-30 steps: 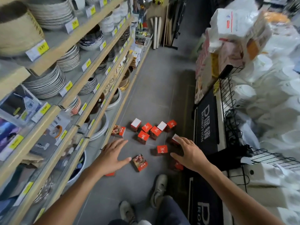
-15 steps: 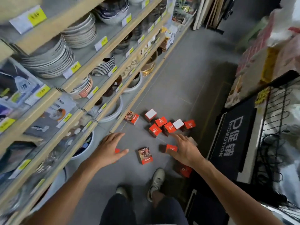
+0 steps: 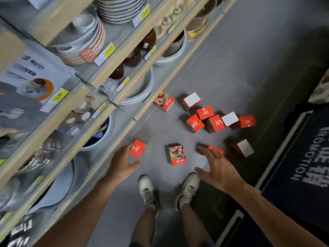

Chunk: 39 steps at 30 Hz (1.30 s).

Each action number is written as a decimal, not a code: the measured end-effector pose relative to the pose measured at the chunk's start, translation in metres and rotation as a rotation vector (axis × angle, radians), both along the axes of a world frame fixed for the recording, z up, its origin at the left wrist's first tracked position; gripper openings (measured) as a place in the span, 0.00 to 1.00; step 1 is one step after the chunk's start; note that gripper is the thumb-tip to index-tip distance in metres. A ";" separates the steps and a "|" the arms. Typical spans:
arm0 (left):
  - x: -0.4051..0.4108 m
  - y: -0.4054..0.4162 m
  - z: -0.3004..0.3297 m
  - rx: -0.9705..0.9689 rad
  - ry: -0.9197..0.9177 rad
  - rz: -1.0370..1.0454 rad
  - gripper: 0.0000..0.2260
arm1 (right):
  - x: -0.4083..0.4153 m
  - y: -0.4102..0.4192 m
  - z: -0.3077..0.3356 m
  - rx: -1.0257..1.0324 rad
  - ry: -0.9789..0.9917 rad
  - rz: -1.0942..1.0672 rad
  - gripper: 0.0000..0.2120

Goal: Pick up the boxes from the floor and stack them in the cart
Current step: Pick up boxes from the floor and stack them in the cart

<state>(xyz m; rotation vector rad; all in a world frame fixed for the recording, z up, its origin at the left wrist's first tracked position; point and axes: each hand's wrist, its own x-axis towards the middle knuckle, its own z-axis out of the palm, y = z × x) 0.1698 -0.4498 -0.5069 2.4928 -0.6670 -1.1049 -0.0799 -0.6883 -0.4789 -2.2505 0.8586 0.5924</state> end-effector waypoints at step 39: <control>0.011 0.001 -0.422 0.061 -0.094 -0.010 0.51 | -0.016 0.027 -0.447 0.209 0.139 -0.281 0.43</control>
